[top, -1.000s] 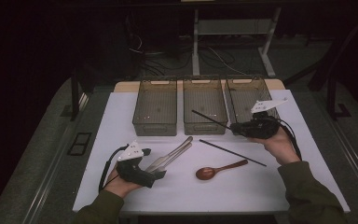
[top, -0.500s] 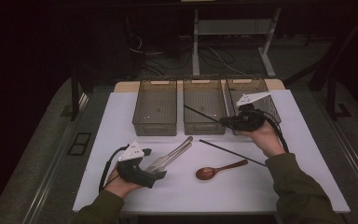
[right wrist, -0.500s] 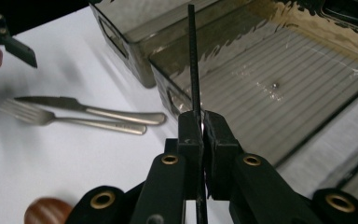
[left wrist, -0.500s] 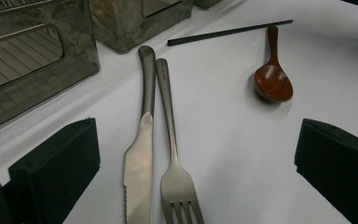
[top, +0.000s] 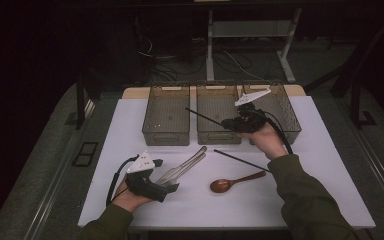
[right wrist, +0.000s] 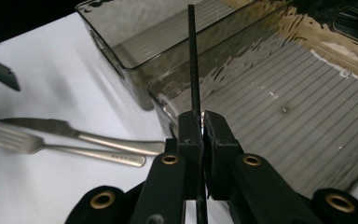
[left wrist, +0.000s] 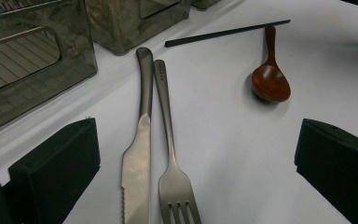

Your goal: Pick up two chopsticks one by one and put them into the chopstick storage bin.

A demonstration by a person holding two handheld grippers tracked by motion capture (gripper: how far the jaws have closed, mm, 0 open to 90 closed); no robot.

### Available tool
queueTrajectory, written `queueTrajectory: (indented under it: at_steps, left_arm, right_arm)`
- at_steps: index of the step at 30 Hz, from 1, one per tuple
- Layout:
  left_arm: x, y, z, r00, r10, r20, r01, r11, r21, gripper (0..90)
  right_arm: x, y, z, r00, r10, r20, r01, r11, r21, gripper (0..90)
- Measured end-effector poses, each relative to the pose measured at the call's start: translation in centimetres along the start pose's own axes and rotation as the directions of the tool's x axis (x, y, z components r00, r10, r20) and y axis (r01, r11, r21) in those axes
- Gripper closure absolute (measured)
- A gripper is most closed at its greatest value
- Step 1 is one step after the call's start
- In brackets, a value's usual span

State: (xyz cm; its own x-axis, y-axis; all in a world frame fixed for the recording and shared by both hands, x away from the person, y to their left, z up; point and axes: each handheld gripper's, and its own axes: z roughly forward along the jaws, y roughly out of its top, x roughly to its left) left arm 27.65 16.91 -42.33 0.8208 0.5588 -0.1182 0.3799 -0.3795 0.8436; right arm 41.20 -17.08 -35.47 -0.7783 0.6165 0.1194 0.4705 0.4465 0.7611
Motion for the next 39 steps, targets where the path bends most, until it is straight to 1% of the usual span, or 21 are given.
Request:
queueTrajectory:
  at_steps: [5, 8, 10, 12, 13, 16, 17, 20, 23, 27, 30, 39]
  left_arm:
    - [0.0, 0.0, 0.0, 1.0000, -0.001, 0.001, 0.001, 1.0000, 0.000, 0.0]
    - [0.0, 0.0, -0.1, 1.0000, 0.003, 0.003, -0.003, 1.0000, 0.001, 0.0]
    - [0.0, 0.1, -0.1, 1.0000, 0.003, 0.004, -0.003, 1.0000, 0.000, 0.0]
    - [-0.1, 0.0, 0.0, 1.0000, 0.004, 0.006, -0.004, 1.0000, -0.002, 0.0]
    - [-0.1, 0.0, 0.0, 1.0000, 0.003, 0.006, -0.003, 1.0000, 0.000, 0.0]
    - [0.0, 0.1, -0.1, 0.9999, 0.015, 0.005, -0.015, 0.9999, -0.002, 0.0]
    - [-0.1, 0.1, -0.1, 0.9999, 0.013, 0.008, -0.013, 0.9999, 0.002, 0.0]
    - [-0.1, 0.1, -0.1, 0.9999, 0.015, 0.008, -0.015, 0.9999, 0.001, 0.0]
    - [-0.1, 0.1, 0.0, 0.9997, 0.021, 0.010, -0.021, 0.9998, -0.001, 0.0]
    - [-0.2, 0.2, 0.0, 0.9998, 0.012, 0.015, -0.012, 0.9999, -0.011, 0.0]
    - [-0.2, 0.2, 0.0, 0.9997, 0.017, 0.018, -0.017, 0.9998, -0.010, 0.0]
    - [-0.2, 0.2, -0.1, 0.9996, 0.015, 0.023, -0.014, 0.9999, -0.009, 0.0]
  right_arm:
    - [0.5, 1.1, 1.3, 0.9999, 0.011, -0.006, -0.011, 1.000, 0.009, 86.3]
    - [0.8, 1.7, 2.2, 1.0000, 0.004, -0.003, -0.004, 1.000, 0.017, 86.4]
    - [1.1, 2.2, 2.7, 0.9999, 0.016, 0.001, -0.016, 1.000, 0.024, 86.3]
    - [1.4, 2.6, 3.3, 1.0000, 0.005, 0.001, -0.005, 1.000, 0.024, 86.3]
    - [1.5, 2.9, 3.6, 1.0000, 0.007, -0.001, -0.007, 1.000, 0.026, 86.3]
    - [1.9, 3.6, 4.5, 1.0000, 0.001, 0.000, -0.001, 0.999, 0.034, 86.3]
    - [2.0, 3.8, 4.8, 1.0000, -0.004, -0.002, 0.004, 0.999, 0.035, 86.3]
    - [2.5, 4.5, 5.7, 1.0000, -0.002, 0.001, 0.002, 0.999, 0.042, 86.3]
    - [2.7, 5.2, 6.5, 1.0000, -0.003, 0.001, 0.003, 0.999, 0.049, 86.3]
    - [3.0, 6.1, 7.7, 1.0000, -0.002, 0.008, 0.002, 0.998, 0.058, 86.3]
    - [3.3, 6.7, 8.7, 0.9999, -0.002, 0.013, 0.001, 0.997, 0.073, 86.3]
    - [3.6, 7.8, 11.5, 0.9995, 0.015, 0.027, -0.017, 0.995, 0.097, 86.3]
